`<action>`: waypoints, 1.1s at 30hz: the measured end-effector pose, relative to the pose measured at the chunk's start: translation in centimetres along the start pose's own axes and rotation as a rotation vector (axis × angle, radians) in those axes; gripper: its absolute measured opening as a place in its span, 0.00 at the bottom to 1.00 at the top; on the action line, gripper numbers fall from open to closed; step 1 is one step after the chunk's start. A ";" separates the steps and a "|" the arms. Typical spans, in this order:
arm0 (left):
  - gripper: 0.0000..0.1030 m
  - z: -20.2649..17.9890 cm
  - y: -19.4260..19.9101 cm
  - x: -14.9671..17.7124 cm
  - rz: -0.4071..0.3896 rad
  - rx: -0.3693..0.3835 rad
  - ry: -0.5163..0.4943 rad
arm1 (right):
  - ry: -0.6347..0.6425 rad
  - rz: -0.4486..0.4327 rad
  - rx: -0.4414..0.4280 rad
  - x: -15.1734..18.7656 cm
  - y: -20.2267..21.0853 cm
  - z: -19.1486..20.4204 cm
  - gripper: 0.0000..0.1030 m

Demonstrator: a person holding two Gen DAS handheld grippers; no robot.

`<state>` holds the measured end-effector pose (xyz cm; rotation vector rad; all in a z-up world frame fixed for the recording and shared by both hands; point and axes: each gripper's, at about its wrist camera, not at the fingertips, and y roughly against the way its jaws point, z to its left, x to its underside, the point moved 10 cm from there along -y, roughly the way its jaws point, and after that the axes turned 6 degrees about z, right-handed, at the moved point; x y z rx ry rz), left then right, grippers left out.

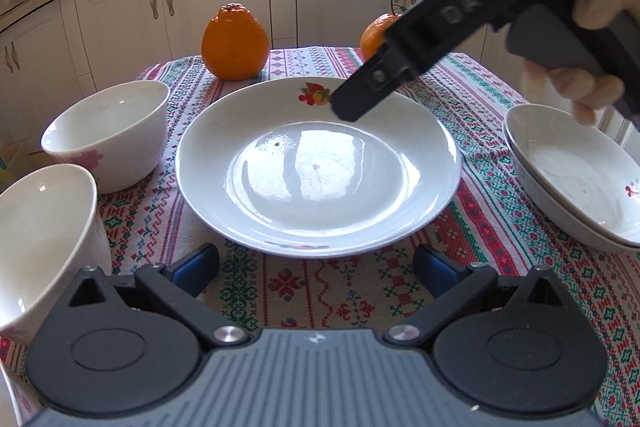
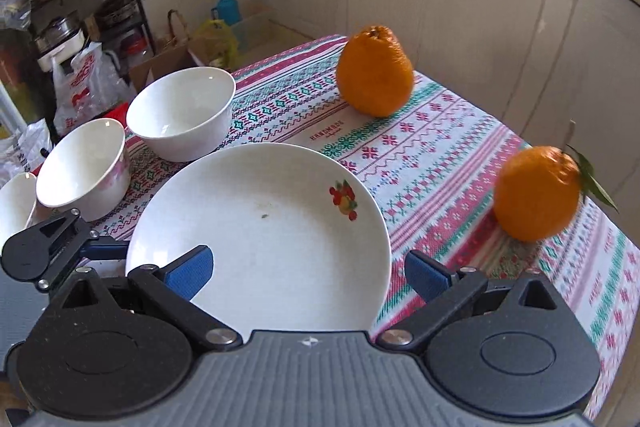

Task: Organize plates and bowls
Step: 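Move the right gripper to the next white plate and grasp its rim, then lift the fruit-decal plate with the right gripper and carry it toward the plate stack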

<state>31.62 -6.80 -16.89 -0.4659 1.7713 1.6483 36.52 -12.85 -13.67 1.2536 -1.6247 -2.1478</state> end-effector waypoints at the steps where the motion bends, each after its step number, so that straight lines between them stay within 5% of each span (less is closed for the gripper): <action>1: 0.99 0.0 0.0 0.0 -0.001 0.000 -0.001 | 0.009 0.010 -0.002 -0.4 -0.6 -0.2 1.00; 9: 0.97 0.1 -0.1 -0.5 -0.012 0.001 -0.002 | 0.025 0.049 -0.076 -2.4 -3.3 -1.5 0.94; 22: 0.88 0.1 -0.2 -0.8 -0.023 0.012 -0.006 | 0.004 0.100 -0.188 -3.1 -5.6 -2.4 0.64; 33: 0.88 0.1 -0.1 -0.9 -0.023 0.012 -0.032 | -0.030 0.088 -0.245 -2.9 -5.1 -2.5 0.64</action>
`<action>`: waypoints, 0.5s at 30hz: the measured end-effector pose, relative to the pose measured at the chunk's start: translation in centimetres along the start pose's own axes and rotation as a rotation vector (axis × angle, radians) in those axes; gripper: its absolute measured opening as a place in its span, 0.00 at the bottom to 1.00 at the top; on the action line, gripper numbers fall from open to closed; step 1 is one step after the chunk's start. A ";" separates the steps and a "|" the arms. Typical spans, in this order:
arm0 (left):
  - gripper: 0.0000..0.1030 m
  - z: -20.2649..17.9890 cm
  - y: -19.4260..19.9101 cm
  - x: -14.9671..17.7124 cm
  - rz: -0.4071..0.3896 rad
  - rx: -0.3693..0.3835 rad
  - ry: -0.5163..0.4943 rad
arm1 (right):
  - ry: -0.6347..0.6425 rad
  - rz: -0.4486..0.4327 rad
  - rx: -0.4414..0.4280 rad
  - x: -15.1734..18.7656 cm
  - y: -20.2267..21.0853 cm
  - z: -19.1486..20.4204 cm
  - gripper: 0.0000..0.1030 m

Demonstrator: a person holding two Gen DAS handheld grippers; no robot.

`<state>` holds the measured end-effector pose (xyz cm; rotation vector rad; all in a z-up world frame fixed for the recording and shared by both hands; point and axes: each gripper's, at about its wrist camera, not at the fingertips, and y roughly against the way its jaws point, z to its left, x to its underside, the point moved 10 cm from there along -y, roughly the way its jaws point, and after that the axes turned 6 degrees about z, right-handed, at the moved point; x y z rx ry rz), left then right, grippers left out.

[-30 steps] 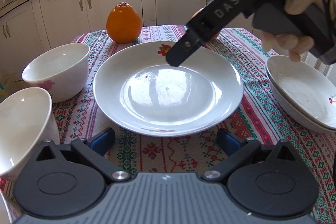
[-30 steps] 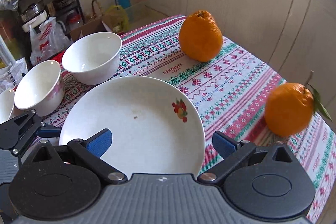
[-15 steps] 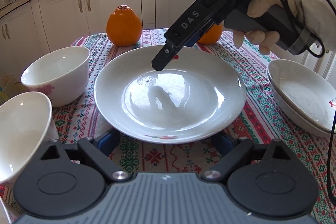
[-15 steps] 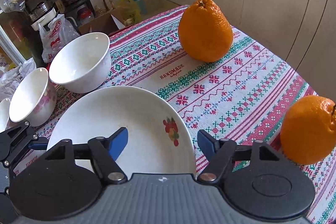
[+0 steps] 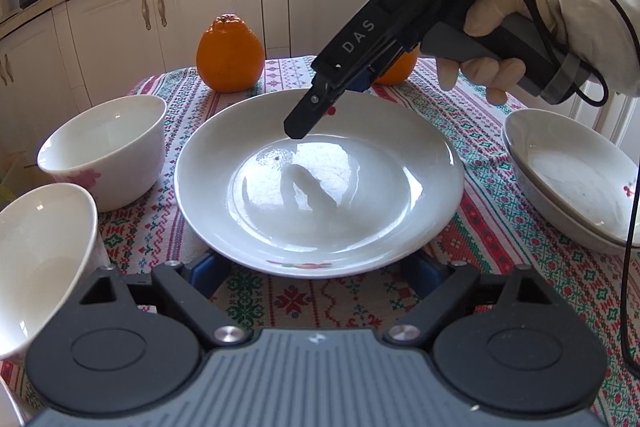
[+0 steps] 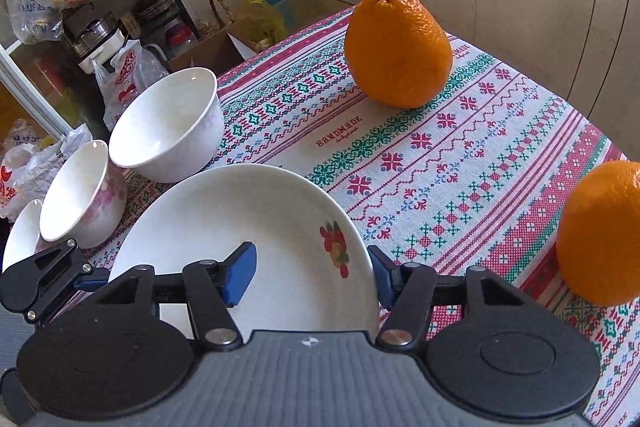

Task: Organize plates and bowls
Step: 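Lift the fruit-decal plate with the right gripper and carry it toward the plate stack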

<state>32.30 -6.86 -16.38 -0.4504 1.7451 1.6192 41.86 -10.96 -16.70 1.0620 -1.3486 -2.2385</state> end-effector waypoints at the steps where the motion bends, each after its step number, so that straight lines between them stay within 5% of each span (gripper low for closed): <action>1: 0.88 0.0 0.0 0.0 0.001 0.001 -0.004 | -0.003 -0.002 -0.003 0.1 0.1 0.0 0.64; 15: 0.87 -0.6 2.1 0.2 0.005 0.018 -0.075 | -0.037 -0.029 -0.021 1.8 2.2 1.3 0.64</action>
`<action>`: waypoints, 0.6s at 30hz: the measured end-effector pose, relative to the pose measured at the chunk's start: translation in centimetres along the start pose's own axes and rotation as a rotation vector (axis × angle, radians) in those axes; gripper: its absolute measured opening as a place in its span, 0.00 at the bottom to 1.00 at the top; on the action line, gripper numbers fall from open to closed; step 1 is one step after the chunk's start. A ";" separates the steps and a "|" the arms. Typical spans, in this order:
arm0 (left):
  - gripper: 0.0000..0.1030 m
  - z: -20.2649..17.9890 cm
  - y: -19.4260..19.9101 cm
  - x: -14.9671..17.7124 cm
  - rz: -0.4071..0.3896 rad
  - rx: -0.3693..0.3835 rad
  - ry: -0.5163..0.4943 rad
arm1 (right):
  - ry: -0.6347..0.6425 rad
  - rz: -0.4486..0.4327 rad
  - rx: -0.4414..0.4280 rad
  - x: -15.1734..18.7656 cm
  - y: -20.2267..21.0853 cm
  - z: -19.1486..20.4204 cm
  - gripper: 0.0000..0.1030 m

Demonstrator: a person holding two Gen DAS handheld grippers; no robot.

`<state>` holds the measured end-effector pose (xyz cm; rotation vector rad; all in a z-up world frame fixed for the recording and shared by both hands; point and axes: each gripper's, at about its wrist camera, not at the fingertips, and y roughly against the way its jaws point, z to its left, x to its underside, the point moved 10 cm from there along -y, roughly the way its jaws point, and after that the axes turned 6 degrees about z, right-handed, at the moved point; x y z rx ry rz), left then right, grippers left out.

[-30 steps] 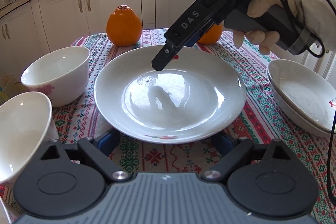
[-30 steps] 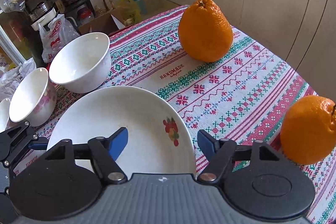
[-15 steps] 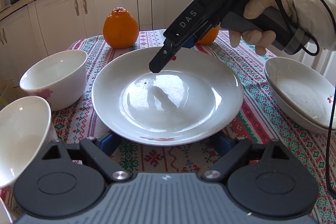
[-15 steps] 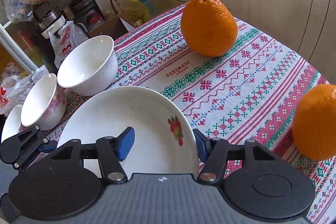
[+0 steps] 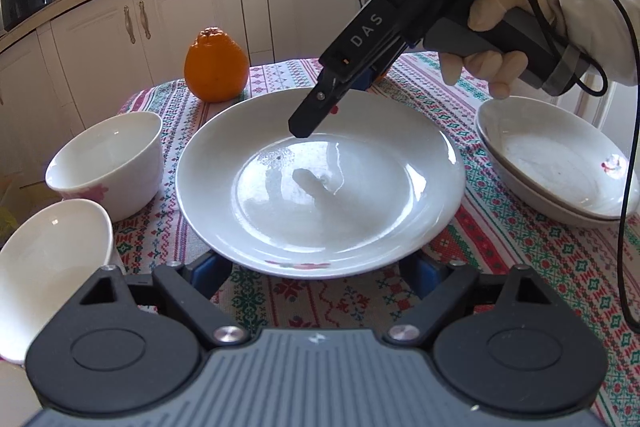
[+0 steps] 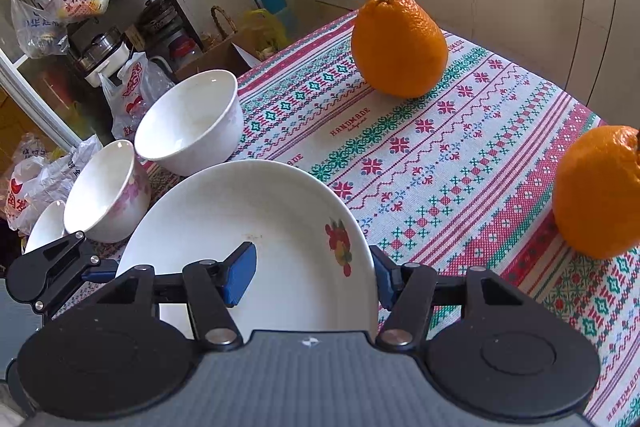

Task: Organize plates and bowls
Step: 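Lift the fruit-decal plate with the right gripper and carry it toward the plate stack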

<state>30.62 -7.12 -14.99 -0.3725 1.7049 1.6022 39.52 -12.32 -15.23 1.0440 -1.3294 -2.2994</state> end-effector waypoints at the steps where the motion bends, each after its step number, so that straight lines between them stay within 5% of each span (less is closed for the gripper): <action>1: 0.87 -0.1 0.3 0.0 0.000 0.003 -0.002 | 0.001 -0.004 0.001 0.1 0.3 0.2 0.64; 18: 0.87 -2.2 3.9 -0.2 -0.001 0.088 -0.089 | -0.049 -0.089 0.048 3.6 5.9 2.8 0.64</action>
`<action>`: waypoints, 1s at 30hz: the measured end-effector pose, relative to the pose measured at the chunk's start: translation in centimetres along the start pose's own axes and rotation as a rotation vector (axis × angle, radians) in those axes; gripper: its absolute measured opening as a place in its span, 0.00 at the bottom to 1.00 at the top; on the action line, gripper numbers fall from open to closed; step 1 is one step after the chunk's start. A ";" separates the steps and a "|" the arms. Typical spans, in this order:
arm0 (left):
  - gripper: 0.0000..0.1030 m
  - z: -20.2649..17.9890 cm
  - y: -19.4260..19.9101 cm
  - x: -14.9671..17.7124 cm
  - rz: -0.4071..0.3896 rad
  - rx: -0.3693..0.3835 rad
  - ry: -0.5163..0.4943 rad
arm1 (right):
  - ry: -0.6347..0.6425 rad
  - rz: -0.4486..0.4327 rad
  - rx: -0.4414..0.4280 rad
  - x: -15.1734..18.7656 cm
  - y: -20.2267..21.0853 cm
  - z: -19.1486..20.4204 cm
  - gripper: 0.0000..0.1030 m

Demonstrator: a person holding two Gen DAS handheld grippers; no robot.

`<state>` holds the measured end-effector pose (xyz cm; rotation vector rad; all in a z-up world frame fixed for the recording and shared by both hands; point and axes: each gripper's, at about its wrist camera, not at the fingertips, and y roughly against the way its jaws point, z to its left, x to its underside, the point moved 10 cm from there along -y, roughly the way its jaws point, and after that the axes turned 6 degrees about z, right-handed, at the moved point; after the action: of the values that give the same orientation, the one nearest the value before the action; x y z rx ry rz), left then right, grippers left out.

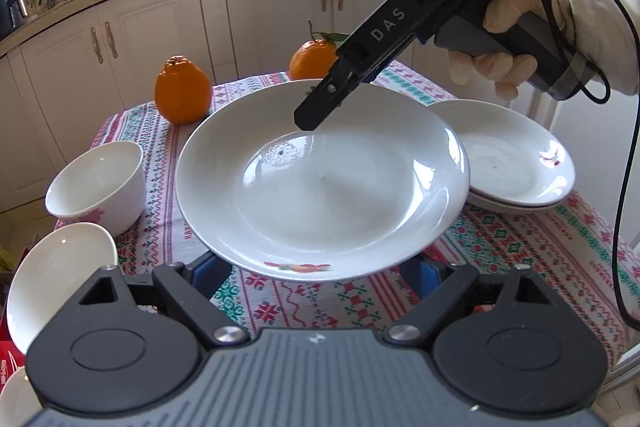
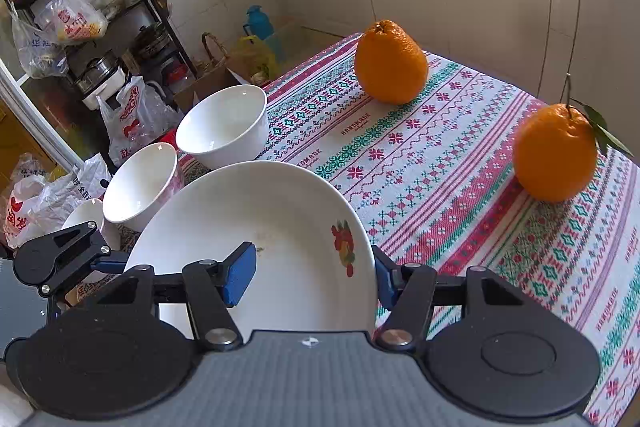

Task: Organize plates and bowls
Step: 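Lift the fruit-decal plate with the right gripper and carry it toward the plate stack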

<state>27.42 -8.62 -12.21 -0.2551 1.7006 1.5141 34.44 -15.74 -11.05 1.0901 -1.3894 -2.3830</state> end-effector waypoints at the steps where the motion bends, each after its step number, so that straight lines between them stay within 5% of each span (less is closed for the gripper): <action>1: 0.87 -0.2 0.1 0.0 0.000 0.005 -0.004 | -0.006 -0.006 0.000 0.2 0.3 0.0 0.64; 30: 0.87 -10.7 0.2 -2.8 -0.019 0.195 -0.221 | -0.187 -0.123 0.174 10.1 10.6 -4.5 0.64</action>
<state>24.43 -19.18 -10.91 -0.0005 1.6482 1.2996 28.12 -29.49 -8.89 1.0426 -1.6638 -2.5471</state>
